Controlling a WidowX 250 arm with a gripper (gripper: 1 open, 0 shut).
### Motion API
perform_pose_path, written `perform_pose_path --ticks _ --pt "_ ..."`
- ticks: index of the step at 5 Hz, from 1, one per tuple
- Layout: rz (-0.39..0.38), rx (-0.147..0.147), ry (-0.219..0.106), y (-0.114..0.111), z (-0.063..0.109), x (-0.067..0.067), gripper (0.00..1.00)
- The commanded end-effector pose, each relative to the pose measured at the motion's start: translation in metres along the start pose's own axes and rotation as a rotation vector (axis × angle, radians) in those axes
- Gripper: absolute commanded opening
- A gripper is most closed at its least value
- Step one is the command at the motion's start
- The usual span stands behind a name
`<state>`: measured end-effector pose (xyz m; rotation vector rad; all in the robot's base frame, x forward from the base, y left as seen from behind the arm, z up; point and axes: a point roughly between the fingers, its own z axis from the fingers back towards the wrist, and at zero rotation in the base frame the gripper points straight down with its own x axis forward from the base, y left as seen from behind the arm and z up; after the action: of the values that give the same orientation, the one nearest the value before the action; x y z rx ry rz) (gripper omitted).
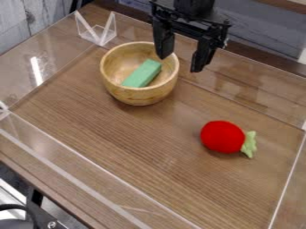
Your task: Move the red object to the left side of the table
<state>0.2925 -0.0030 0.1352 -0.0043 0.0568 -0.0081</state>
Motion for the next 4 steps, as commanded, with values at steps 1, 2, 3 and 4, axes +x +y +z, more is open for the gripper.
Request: perform_pose_path --ticks 1,2,3,4 --pt "0.038 -0.006 0.026 -0.011 -0.012 0.000 1.00" --pt "0.160 -0.045 0.029 -0.044 -0.025 -0.013 1.00" --pt "0.313 -0.083 0.005 -0.077 -0.034 -0.021 1.00" --pt "0.559 -0.128 -0.031 -0.097 -0.041 -0.016 1.00"
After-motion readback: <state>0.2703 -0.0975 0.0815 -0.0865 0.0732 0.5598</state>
